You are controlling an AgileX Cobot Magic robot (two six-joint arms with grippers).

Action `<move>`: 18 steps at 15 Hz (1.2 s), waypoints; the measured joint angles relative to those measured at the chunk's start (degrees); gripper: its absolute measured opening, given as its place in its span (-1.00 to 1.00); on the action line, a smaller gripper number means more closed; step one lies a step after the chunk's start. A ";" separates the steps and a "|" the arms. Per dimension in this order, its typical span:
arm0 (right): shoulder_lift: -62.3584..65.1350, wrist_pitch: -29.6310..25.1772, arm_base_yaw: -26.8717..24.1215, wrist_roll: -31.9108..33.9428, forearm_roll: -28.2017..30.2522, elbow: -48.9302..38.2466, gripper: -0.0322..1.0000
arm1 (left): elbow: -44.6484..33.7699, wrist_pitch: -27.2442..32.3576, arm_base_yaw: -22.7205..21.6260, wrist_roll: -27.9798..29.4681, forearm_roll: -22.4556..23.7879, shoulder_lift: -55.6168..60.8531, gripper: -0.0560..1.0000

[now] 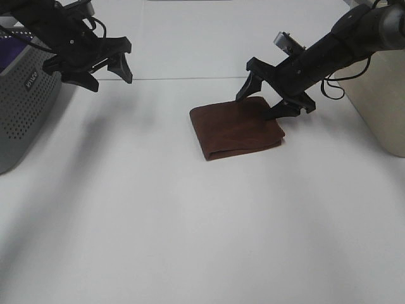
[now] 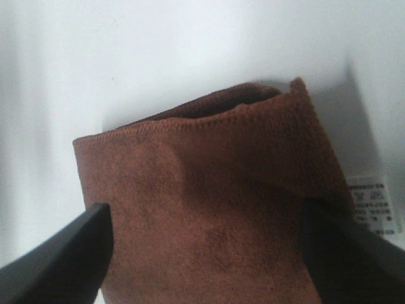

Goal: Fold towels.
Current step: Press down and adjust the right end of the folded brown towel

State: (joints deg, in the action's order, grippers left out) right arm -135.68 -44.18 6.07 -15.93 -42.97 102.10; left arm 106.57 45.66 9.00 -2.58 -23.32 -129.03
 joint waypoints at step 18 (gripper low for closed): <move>-0.11 -1.03 0.00 0.17 7.79 0.00 0.54 | 0.00 0.00 0.00 -0.17 0.17 0.00 0.45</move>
State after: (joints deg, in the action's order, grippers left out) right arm -135.79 -45.21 6.07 -15.76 -35.18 102.10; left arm 106.57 45.66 9.00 -2.75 -23.15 -129.03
